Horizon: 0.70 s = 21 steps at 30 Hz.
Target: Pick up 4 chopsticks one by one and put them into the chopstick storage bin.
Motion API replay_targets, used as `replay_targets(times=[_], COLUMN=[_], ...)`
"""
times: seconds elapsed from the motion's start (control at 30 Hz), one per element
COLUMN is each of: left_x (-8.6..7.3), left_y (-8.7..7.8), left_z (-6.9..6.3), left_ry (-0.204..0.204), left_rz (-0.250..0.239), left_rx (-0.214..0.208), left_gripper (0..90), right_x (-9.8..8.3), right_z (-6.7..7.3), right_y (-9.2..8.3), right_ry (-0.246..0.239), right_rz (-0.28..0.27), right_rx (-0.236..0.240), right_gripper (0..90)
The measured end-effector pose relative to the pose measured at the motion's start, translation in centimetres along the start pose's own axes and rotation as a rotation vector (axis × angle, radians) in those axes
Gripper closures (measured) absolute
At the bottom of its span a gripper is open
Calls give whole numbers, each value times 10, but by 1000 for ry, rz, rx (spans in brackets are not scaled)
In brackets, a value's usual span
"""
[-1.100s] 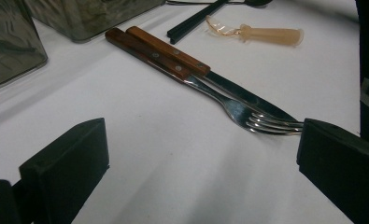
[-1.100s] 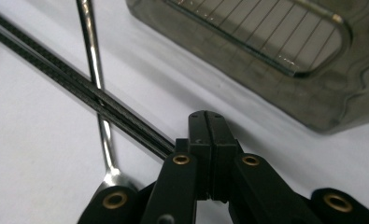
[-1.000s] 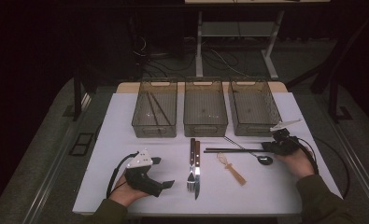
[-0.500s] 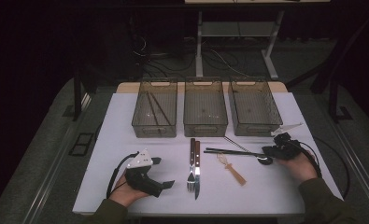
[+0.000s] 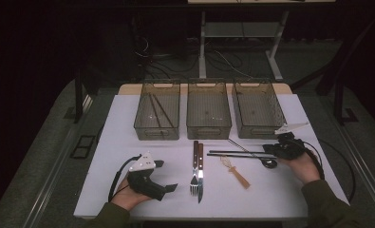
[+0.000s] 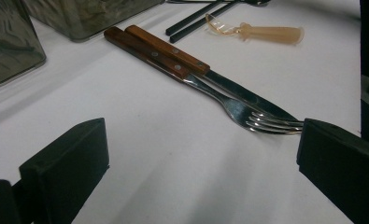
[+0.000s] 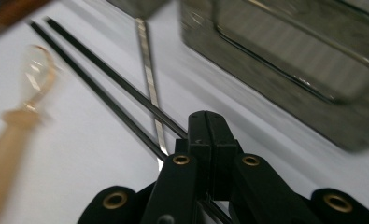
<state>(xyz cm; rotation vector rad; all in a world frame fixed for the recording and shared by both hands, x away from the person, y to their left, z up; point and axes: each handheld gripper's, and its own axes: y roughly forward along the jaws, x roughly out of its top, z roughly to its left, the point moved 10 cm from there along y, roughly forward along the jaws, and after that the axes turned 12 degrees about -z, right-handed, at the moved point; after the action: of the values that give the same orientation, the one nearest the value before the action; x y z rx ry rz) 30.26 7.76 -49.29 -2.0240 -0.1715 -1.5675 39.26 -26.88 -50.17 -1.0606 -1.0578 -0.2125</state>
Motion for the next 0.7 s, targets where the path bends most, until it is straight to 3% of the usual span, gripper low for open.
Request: replay_targets(times=[0.07,0.33,0.7], left_x=[0,0,0], left_y=[0,0,0], left_z=[0,0,0], left_ry=[1,2,1], left_rz=[0,2,1], left_rx=[0,-2,-2], left_gripper=[9,9,9], right_x=[5,17,9], right_z=[9,39,43], right_y=[5,27,41], right_ry=[-10,-86,-159], right_rz=[-7,-11,35], right_rx=[30,163,211], right_gripper=[865,599,574])
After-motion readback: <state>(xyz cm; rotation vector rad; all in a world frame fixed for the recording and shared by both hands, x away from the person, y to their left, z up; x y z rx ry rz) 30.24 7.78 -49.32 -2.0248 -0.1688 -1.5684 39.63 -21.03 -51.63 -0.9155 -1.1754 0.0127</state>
